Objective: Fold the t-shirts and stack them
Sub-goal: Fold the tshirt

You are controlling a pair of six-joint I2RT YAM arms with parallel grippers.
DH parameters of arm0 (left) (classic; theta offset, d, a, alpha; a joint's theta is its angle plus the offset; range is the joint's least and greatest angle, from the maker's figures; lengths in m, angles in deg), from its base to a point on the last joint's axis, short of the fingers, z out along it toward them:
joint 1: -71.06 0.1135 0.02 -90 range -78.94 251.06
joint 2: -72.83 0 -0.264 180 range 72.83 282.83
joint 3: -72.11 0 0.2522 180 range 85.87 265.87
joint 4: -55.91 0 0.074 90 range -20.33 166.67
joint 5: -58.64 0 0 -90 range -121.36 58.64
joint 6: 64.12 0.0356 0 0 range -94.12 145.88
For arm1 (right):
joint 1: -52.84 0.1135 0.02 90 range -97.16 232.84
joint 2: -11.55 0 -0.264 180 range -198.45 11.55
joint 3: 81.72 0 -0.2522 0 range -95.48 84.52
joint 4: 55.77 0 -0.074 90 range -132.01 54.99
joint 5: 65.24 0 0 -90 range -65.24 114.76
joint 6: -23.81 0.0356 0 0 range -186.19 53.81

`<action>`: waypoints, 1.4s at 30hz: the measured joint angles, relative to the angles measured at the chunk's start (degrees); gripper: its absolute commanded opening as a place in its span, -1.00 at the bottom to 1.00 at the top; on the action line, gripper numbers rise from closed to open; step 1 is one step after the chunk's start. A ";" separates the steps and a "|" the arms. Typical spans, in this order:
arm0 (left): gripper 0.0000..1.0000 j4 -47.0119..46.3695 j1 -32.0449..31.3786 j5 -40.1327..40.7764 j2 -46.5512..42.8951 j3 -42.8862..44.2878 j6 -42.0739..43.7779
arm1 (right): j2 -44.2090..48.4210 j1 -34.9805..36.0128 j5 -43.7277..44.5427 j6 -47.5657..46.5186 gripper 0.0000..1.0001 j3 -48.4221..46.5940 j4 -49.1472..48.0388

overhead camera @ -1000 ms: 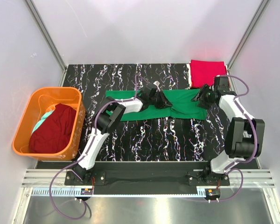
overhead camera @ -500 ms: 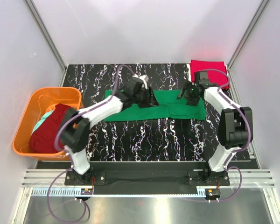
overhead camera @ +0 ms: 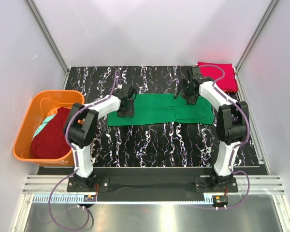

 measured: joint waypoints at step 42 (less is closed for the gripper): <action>0.37 11.32 -26.36 2.69 -60.39 -32.28 -30.58 | -39.36 15.58 16.24 -9.84 0.82 -49.96 6.40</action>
